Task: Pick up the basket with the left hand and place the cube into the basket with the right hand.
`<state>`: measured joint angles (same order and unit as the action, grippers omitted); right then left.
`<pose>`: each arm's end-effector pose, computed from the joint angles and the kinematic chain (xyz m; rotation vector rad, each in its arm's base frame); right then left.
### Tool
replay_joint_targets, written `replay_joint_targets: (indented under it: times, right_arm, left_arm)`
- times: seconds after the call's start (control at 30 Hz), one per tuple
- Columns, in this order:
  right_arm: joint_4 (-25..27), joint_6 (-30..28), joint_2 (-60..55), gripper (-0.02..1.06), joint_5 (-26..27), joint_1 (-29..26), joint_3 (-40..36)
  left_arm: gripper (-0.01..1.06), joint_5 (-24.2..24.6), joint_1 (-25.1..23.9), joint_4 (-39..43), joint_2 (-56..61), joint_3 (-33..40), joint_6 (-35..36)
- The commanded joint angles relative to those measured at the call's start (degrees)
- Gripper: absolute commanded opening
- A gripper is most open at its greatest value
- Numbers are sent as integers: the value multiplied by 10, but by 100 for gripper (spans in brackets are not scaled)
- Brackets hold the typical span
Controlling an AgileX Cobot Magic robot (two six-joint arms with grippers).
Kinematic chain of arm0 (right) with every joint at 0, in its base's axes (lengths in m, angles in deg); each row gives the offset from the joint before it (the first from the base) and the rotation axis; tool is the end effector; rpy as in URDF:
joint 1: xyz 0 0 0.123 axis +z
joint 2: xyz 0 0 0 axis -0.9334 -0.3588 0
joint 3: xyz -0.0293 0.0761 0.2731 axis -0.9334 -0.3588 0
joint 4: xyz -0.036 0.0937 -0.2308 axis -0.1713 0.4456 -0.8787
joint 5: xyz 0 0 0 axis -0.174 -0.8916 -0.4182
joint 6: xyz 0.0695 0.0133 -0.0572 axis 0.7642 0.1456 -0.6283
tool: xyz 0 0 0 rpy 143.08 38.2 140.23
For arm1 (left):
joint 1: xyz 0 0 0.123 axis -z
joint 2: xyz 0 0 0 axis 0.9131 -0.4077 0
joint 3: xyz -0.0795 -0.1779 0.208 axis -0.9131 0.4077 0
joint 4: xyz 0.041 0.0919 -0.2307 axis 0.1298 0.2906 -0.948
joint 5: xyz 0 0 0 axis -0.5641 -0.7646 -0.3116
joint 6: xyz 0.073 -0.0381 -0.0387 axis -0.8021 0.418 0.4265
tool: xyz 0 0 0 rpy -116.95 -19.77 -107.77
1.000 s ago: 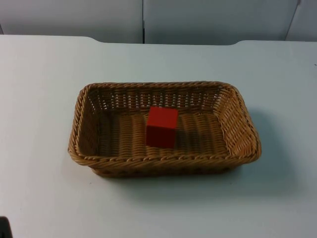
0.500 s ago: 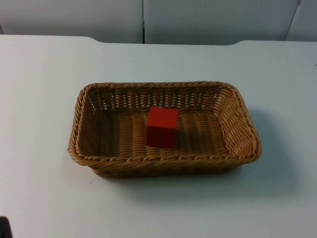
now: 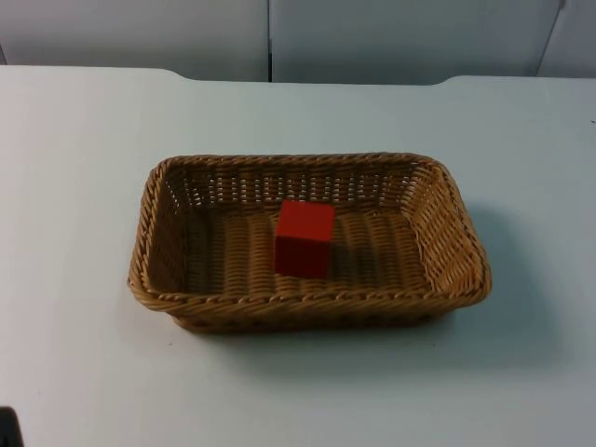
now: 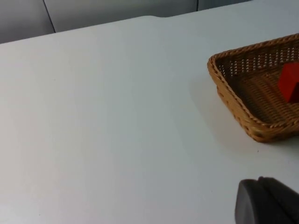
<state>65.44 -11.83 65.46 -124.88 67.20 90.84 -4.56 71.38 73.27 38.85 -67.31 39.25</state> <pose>-0.0159 0.0066 0.2932 -0.1011 2.0228 -0.0080 -0.0091 -0.0061 0.2811 0.2587 2.0400 -0.0699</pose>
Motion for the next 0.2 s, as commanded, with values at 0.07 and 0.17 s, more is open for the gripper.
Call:
replay_joint_targets:
  times: [0.07, 0.17]
  right_arm:
    - [2, -8, 1, 0, -6, 3, -19]
    - [16, -8, 1, 0, 19, 3, -35]
  left_arm:
    - [0, -7, 4, -6, 2, 4, 3]
    - [0, -7, 4, -6, 2, 4, 3]
